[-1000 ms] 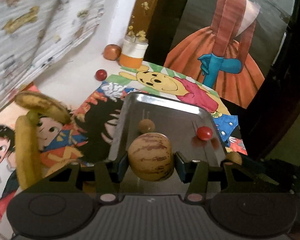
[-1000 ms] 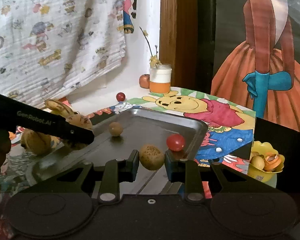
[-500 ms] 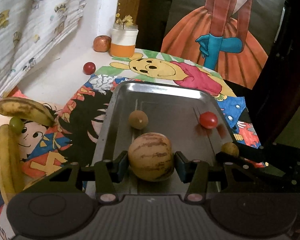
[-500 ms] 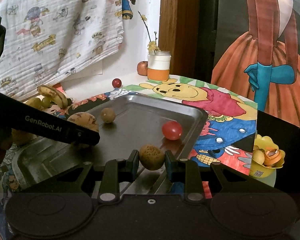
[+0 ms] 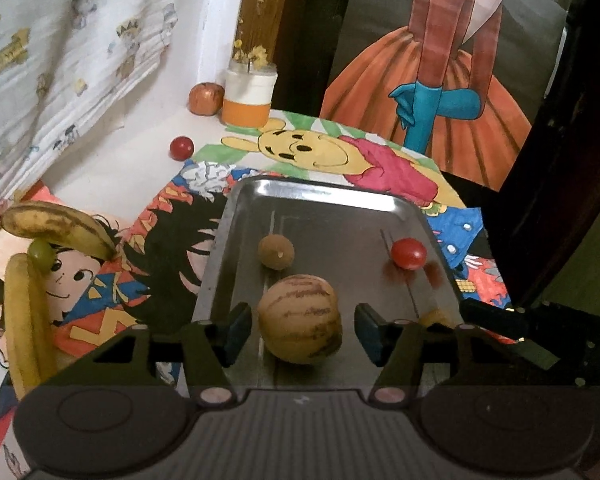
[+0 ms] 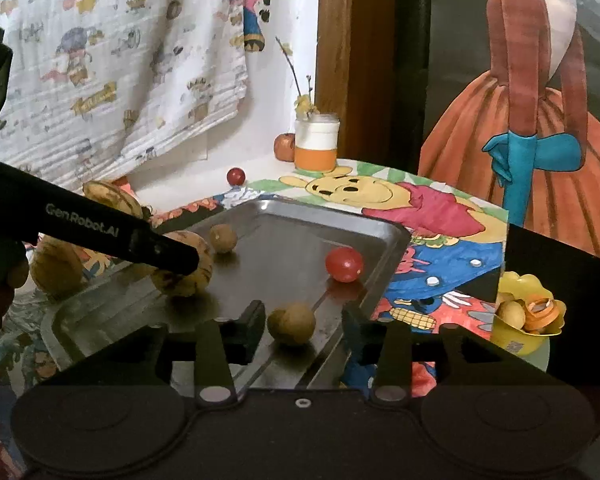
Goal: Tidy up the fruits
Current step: 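Carry both fruits over the tray and open both tools to release them, then withdraw both tools from the tray toward the remaining fruits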
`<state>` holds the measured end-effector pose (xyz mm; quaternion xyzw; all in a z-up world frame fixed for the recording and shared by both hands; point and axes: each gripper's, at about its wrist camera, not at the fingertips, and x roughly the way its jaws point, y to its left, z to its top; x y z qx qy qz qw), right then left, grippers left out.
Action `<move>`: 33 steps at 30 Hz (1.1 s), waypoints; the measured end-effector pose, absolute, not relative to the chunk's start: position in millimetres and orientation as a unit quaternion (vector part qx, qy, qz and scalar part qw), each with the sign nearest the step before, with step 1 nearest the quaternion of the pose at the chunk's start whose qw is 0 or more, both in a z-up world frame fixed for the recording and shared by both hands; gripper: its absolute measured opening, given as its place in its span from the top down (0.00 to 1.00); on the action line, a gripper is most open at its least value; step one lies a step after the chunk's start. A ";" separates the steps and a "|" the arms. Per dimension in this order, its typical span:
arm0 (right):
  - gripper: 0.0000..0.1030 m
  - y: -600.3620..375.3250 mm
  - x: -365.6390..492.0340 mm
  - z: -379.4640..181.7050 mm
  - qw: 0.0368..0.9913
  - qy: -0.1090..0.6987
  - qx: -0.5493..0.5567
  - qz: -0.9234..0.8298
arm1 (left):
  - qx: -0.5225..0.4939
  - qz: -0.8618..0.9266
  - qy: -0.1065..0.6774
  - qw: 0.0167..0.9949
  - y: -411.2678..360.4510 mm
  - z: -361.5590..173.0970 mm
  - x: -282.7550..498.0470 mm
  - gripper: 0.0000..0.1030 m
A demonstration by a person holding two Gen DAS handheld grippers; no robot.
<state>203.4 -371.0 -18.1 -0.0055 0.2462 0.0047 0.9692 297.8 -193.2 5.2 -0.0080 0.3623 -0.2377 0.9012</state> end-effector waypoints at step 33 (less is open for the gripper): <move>0.01 -303.1 53.2 46.1 0.973 0.231 0.006 0.000 | -0.086 -0.137 0.314 0.936 -86.4 43.8 147.2 0.00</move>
